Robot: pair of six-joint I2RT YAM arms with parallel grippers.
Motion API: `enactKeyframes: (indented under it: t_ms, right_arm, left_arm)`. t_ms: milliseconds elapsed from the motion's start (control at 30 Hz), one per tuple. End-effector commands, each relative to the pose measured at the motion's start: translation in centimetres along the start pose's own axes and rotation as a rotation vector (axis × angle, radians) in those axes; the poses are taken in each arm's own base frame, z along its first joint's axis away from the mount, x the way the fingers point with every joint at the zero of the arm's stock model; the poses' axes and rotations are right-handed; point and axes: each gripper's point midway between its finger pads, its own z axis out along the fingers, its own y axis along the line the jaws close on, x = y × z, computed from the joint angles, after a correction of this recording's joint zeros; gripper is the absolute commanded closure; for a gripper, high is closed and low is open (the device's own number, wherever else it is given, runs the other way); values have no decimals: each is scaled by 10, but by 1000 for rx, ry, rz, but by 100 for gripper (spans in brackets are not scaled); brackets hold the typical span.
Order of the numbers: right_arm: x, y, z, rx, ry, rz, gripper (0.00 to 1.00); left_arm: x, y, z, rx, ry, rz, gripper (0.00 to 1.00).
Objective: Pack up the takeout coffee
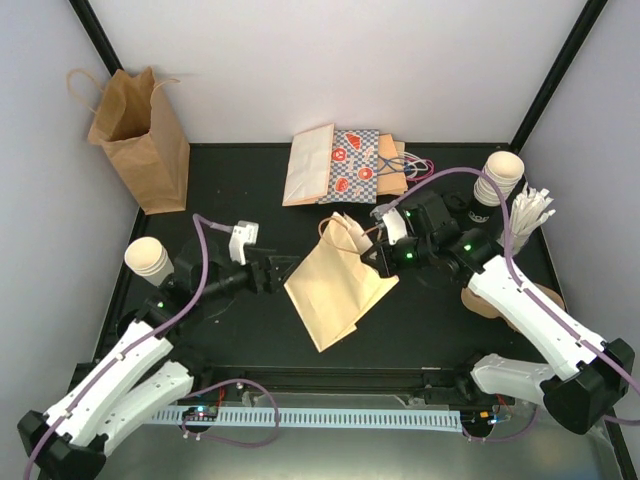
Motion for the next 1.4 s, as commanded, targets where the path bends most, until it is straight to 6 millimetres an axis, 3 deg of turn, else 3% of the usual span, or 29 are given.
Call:
enactKeyframes:
  t_ms: [0,333,600,700,833,967,1000,1100,1200,1367]
  right_arm:
    - [-4,7,3,-3,-18,-60,98]
    - [-5,16,12,14,-9,-102,98]
    - [-4,29,13,-7,-14,-149,98]
    - [-2,32,14,-15,-10,-174,98]
    - [1,34,18,-31,-16,-195,98]
    - [2,32,27,-44,-41,-206,98]
    - [1,31,29,-45,-53,-209,97]
    - [-1,27,34,-44,-99,-216,85]
    - [-5,23,37,-35,-163,-224,54]
    - [-18,8,45,8,-309,-197,19]
  left_arm:
    - [-31,-59,0,236,-2,-139,1]
    - [-40,-76,26,220,36,-337,2]
    - [-32,-52,45,105,23,-430,12]
    - [-32,-48,50,109,8,-443,23]
    - [-32,-40,55,75,-5,-429,47]
    - [-33,-22,53,-11,-52,-397,95]
    - [-33,-17,51,-40,-66,-388,98]
    - [-35,-4,43,-104,-108,-348,98]
    - [-38,7,31,-166,-145,-308,98]
    - [-39,21,8,-249,-196,-238,98]
